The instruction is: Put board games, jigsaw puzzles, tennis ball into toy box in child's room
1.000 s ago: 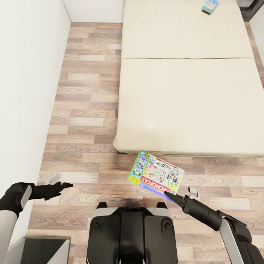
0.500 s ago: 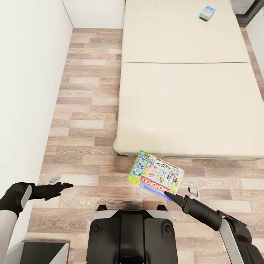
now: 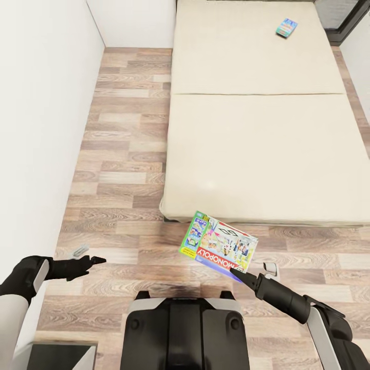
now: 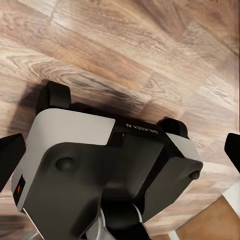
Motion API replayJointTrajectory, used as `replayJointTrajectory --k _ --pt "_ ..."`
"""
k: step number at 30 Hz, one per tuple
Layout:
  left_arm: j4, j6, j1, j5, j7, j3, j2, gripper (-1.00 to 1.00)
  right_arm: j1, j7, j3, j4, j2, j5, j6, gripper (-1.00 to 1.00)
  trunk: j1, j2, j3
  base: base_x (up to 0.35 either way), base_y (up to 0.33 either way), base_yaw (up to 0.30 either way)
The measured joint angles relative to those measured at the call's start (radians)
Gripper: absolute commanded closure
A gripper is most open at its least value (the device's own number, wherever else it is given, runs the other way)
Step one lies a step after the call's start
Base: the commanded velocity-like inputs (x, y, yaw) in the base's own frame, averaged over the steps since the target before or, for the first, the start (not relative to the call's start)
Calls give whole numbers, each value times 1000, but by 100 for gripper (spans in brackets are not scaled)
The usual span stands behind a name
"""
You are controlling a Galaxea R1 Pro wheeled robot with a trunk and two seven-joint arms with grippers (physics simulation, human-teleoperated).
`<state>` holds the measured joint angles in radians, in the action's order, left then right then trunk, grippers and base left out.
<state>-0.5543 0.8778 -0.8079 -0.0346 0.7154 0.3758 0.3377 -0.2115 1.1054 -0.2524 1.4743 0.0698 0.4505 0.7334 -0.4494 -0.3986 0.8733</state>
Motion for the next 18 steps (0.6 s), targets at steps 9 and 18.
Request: replayJointTrajectory --k 9,18 --pt "1 3 0 2 4 -2 -9 -100 -1 5 -2 0 5 6 2 100 0 0 -15 0 0 0" --pt "1 1 0 1 3 -3 -11 -100 -1 10 -19 -6 6 5 4 100 0 0 -30 0 0 0"
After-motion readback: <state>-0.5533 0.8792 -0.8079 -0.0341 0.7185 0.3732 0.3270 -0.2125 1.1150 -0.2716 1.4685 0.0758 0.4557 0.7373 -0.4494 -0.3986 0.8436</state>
